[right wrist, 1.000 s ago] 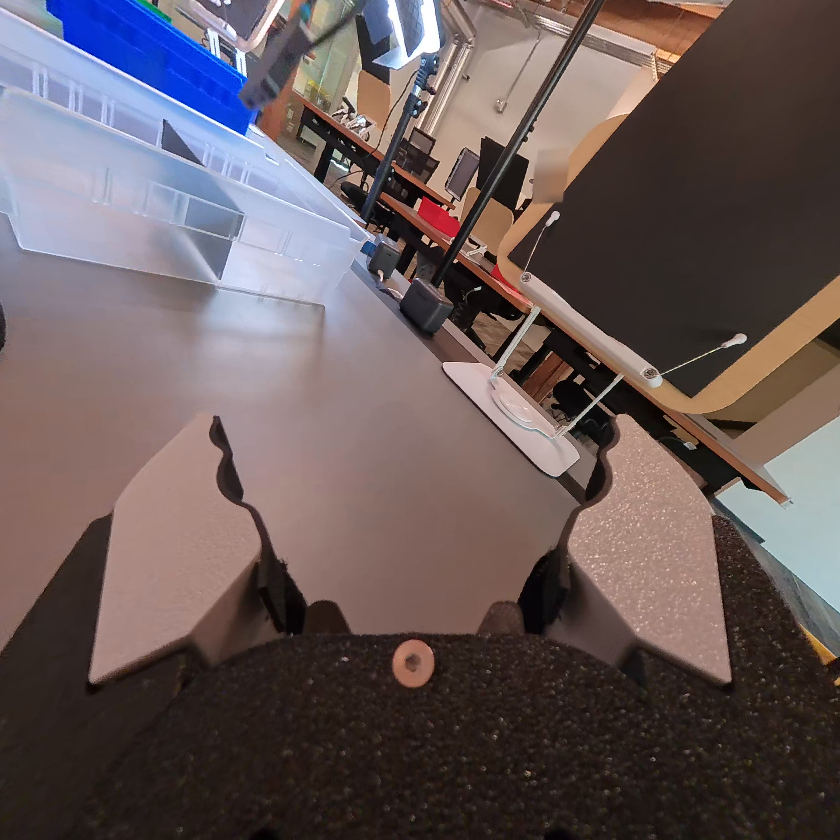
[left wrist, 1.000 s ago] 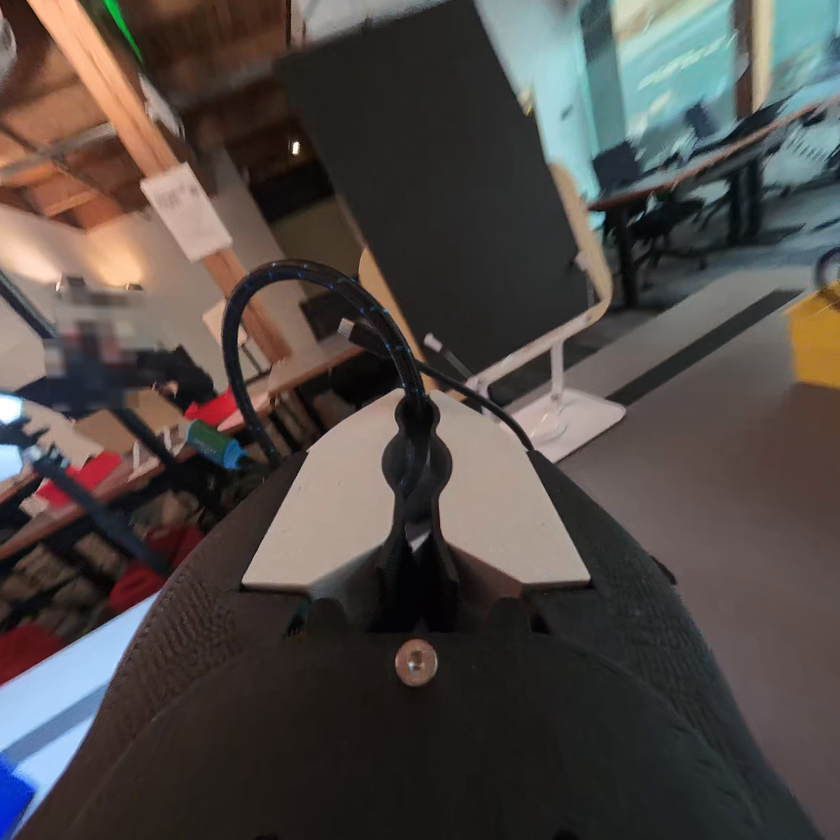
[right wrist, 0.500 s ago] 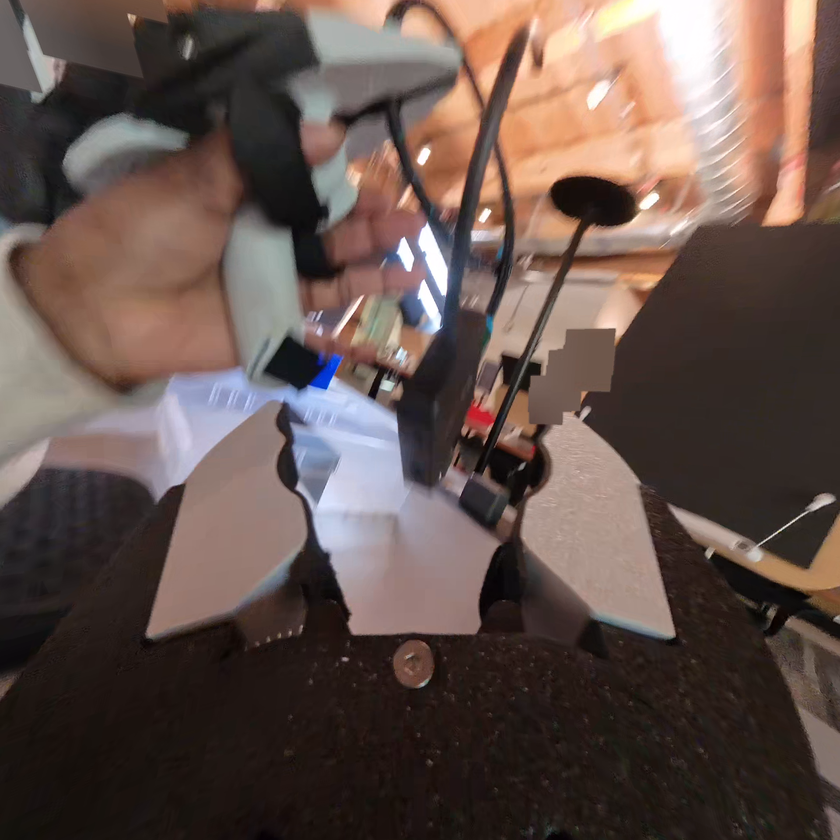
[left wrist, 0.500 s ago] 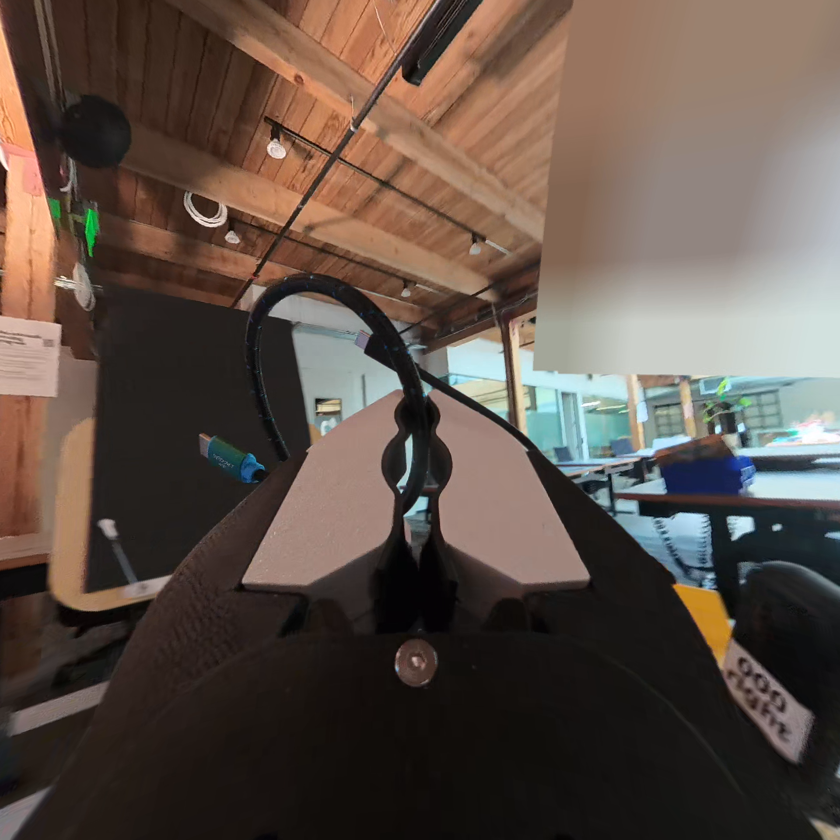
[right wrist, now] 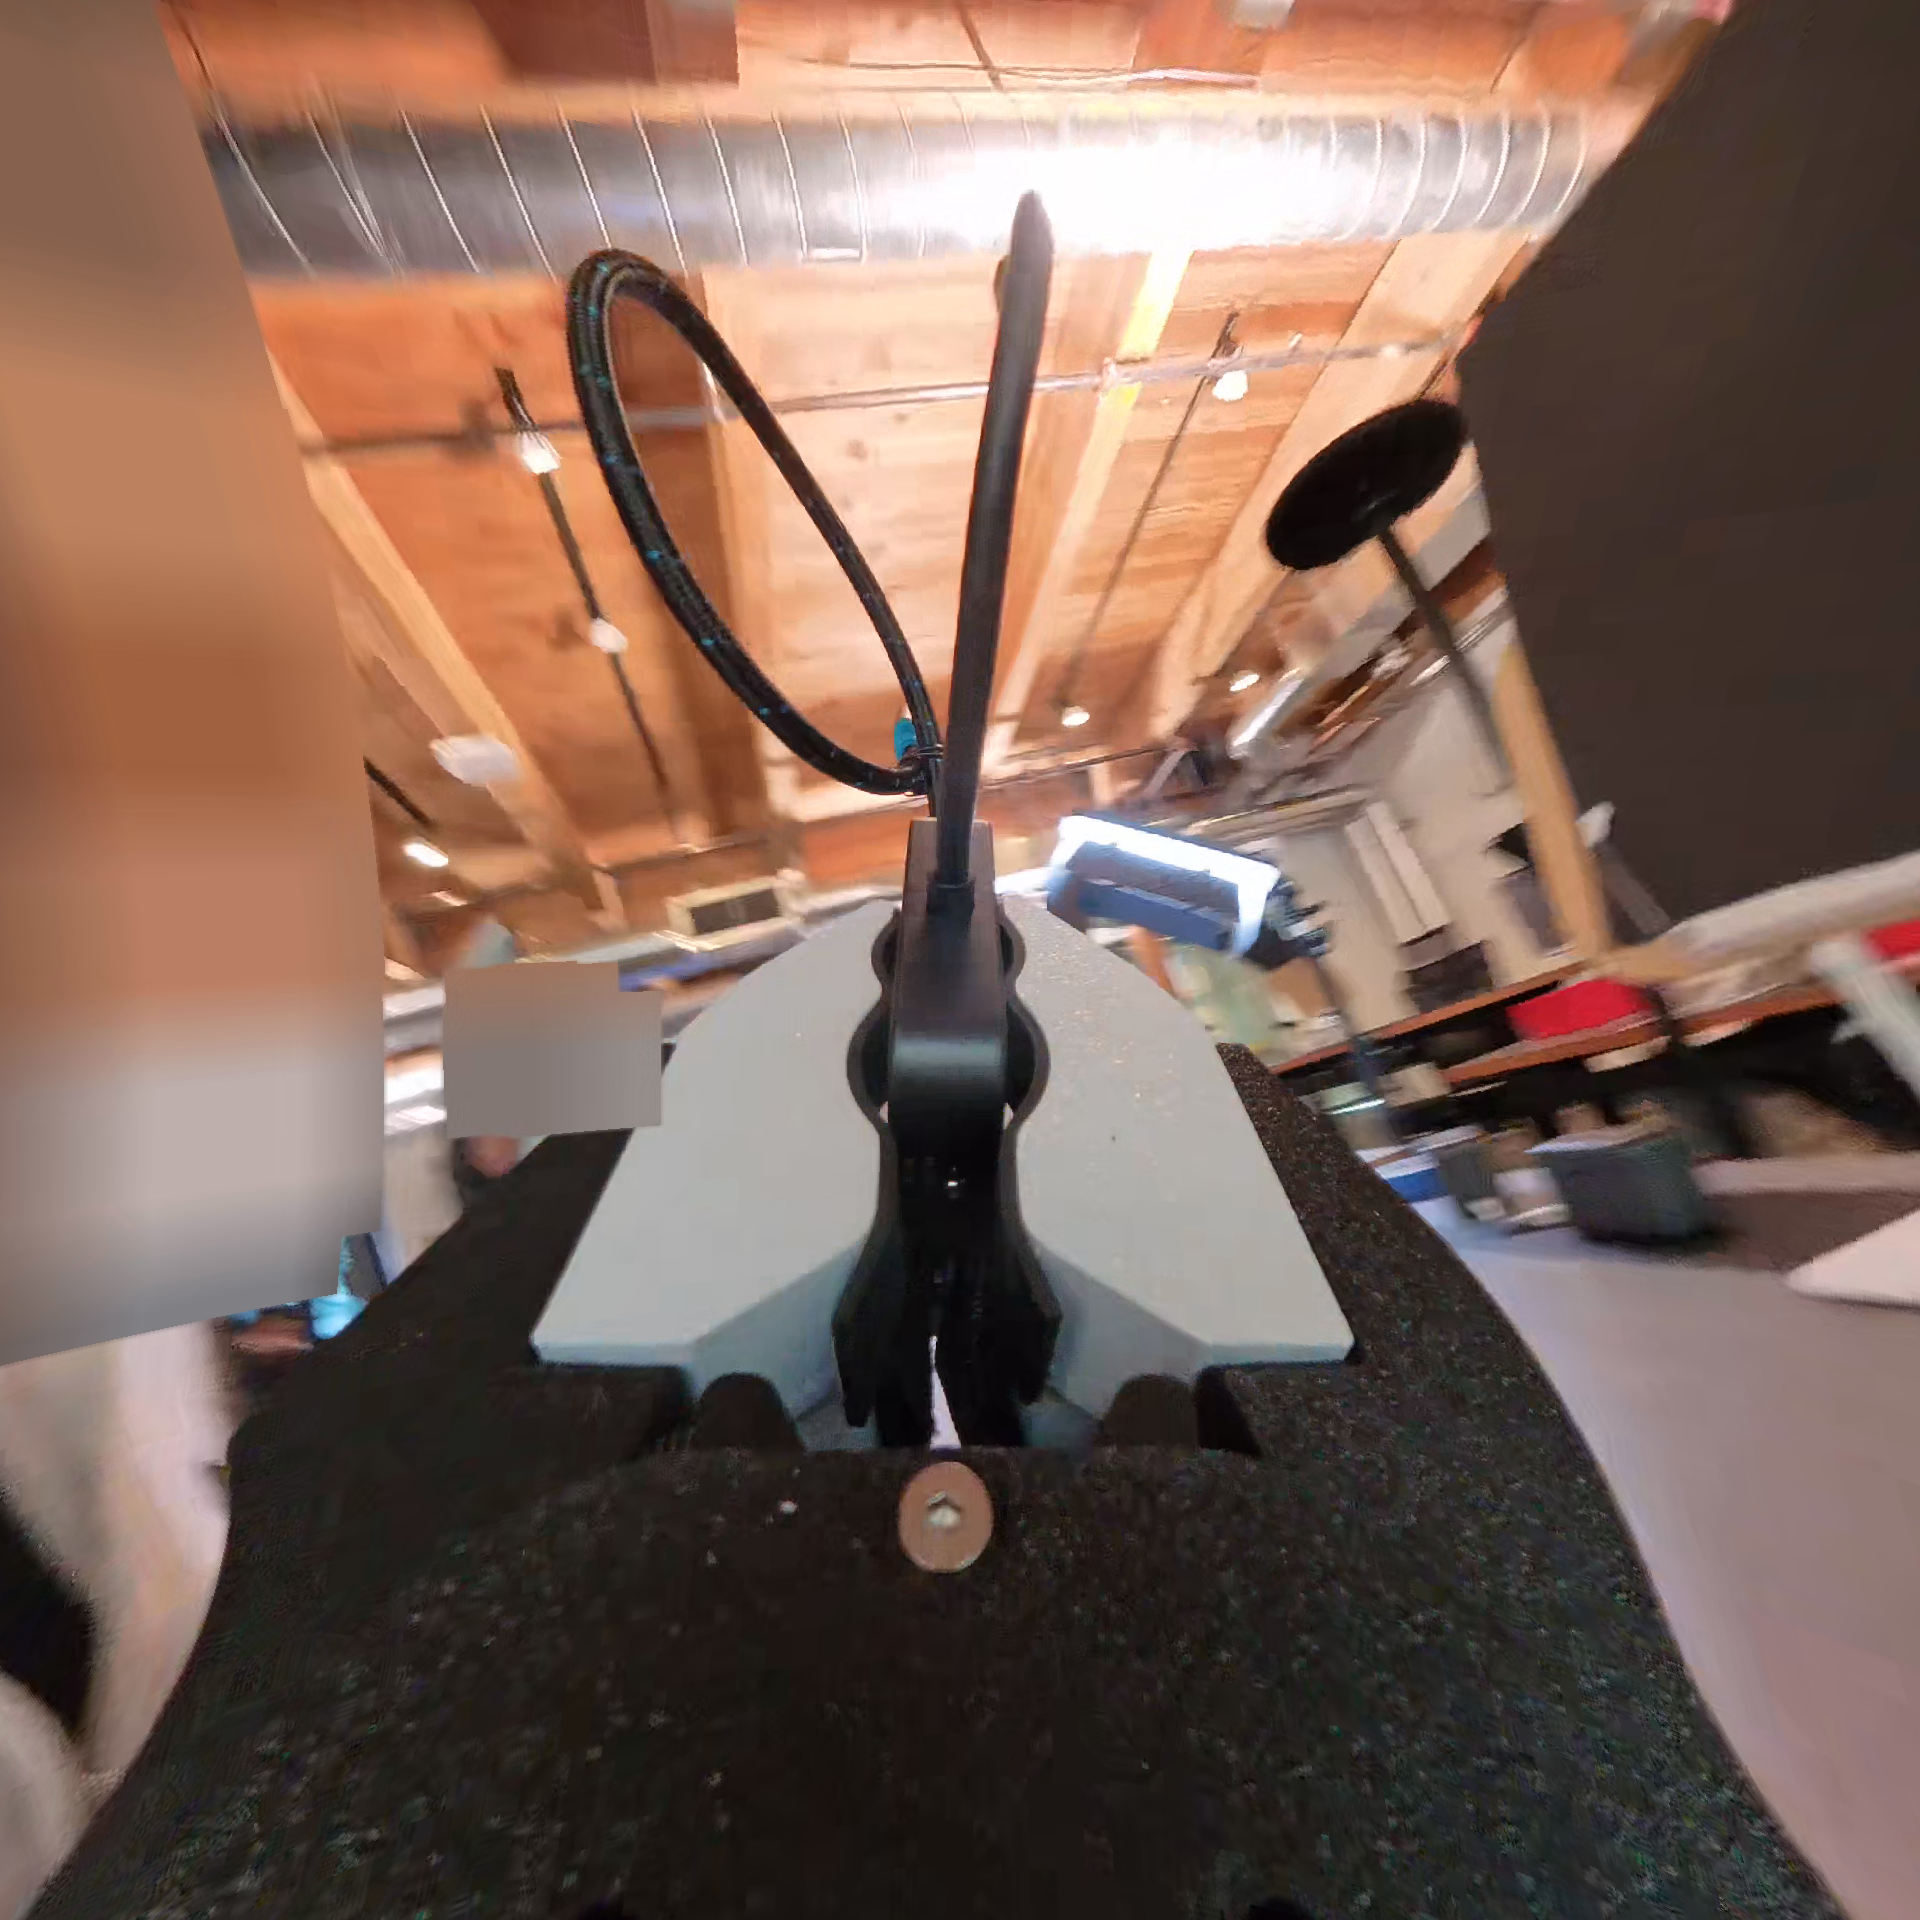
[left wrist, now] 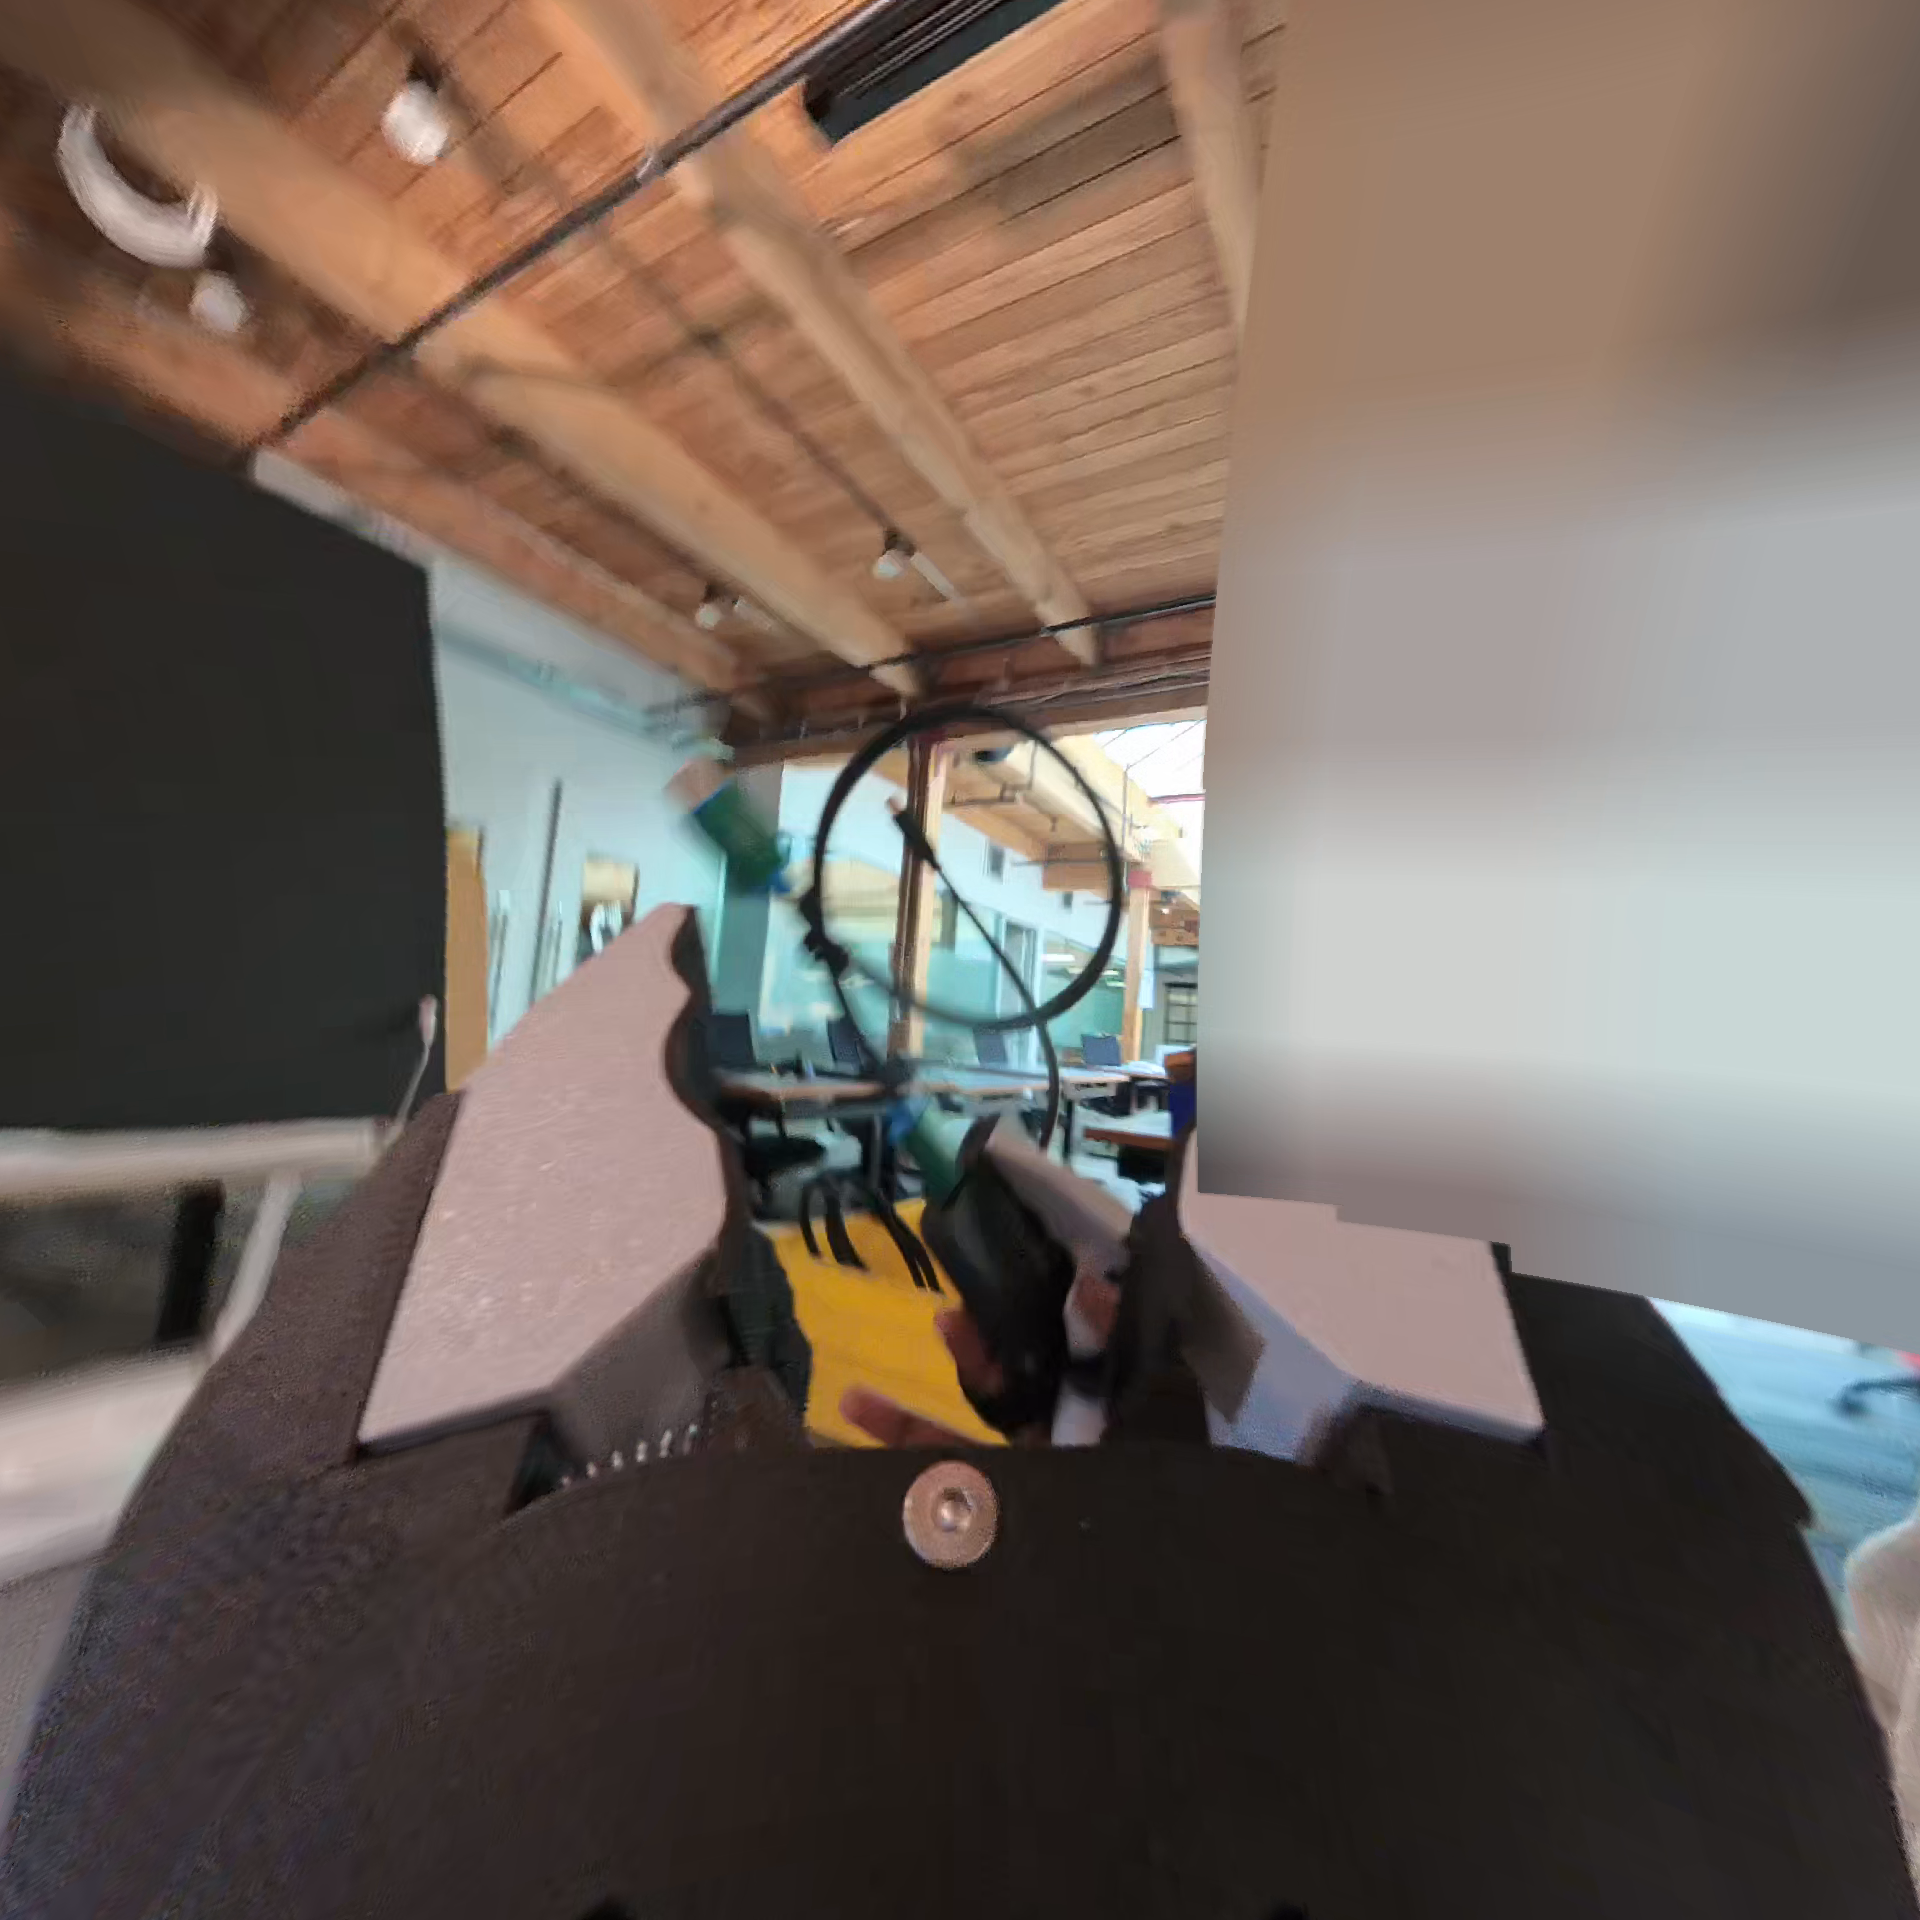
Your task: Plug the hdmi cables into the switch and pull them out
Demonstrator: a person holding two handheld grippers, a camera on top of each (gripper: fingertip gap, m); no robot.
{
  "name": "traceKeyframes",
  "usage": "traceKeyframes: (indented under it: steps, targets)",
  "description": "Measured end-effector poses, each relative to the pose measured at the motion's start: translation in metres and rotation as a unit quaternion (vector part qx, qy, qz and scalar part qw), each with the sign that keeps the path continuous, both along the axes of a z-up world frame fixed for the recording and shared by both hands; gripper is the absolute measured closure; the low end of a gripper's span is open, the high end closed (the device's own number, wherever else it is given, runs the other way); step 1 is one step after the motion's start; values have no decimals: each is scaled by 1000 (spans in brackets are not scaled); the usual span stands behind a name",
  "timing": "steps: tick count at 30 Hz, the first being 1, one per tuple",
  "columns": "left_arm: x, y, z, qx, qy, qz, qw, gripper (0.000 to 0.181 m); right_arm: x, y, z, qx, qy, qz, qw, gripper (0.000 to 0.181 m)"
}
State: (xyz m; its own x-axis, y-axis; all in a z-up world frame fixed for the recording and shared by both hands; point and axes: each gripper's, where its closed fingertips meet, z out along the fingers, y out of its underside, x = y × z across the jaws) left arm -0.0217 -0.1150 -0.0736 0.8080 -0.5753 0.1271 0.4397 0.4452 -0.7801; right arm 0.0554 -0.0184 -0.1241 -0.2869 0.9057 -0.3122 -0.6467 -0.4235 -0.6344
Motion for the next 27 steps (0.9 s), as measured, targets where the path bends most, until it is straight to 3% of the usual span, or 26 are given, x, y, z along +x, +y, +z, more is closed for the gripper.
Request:
traceKeyframes:
  steps: [1, 3, 5, 10, 13, 18, 21, 24, 27]
  targets:
    - [-8, 10, -14, -39, -41, -34, 998, 79, -1, 0, -2, -25, 7, 45, 999, 167]
    - [-18, 21, -31, -93, -153, -146, 973, 74, -9, -6, -9, -57, -3, 125, 990, 166]
    - [-18, 29, -42, -114, -215, -219, 945, 85, -22, -20, -18, -56, -43, 178, 981, 167]
    - [18, 44, -73, -140, -106, -176, 969, 117, -51, -54, -44, -51, -128, 262, 955, 167]
    - [18, 44, -77, -121, -52, -121, 984, 175, -59, -59, -54, -66, -151, 280, 946, 167]
    - [13, 39, -76, -117, -79, -153, 978, 178, -64, -64, -57, -71, -163, 294, 939, 167]
    - [5, 36, -74, -107, -104, -162, 975, 179, -65, -71, -56, -73, -152, 316, 934, 148]
    - [5, 32, -73, -105, -110, -173, 973, 179, -70, -74, -63, -51, -175, 300, 936, 167]
    - [1, 33, -76, -121, -75, -133, 981, 181, -72, -78, -68, 0, -210, 267, 941, 167]
